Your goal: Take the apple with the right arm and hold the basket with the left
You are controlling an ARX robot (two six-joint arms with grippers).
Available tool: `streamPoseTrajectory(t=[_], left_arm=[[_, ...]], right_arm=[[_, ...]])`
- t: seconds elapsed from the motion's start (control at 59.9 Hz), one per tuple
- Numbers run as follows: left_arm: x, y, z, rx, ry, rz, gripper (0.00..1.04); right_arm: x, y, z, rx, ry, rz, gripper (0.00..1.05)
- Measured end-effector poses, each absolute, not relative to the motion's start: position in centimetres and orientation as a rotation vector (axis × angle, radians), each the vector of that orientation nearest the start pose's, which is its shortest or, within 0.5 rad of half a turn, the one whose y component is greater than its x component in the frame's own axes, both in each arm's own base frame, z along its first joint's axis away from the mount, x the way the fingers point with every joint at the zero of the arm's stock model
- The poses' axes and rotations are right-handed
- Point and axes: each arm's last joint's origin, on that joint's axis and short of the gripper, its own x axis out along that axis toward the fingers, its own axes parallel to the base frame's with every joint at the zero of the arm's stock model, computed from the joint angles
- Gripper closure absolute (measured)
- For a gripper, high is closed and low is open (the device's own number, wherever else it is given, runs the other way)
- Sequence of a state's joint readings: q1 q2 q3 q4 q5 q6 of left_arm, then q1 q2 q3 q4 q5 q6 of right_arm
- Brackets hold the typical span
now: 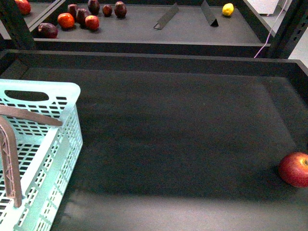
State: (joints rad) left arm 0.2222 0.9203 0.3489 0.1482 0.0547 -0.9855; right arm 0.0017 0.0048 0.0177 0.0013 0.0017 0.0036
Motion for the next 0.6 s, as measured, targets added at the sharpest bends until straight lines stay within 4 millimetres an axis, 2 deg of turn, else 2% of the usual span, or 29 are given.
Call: streamPoseTrajectory(t=[0.2, 0.35, 0.601], left_arm=[[21.6, 5.2, 16.9, -1.154, 0.357, 0.385, 0.07], [25.0, 5.9, 15.1, -1.222, 0.369, 0.383, 0.07], [28.2, 5.4, 13.3, -1.223, 0.425, 0.406, 0.07]], right_arm=[[9.7, 0.0, 16.9, 0.003, -0.014, 0.0, 0.09], [9.7, 0.0, 16.9, 0.003, -0.014, 0.0, 0.09], [9.7, 0.0, 16.9, 0.003, -0.014, 0.0, 0.09]])
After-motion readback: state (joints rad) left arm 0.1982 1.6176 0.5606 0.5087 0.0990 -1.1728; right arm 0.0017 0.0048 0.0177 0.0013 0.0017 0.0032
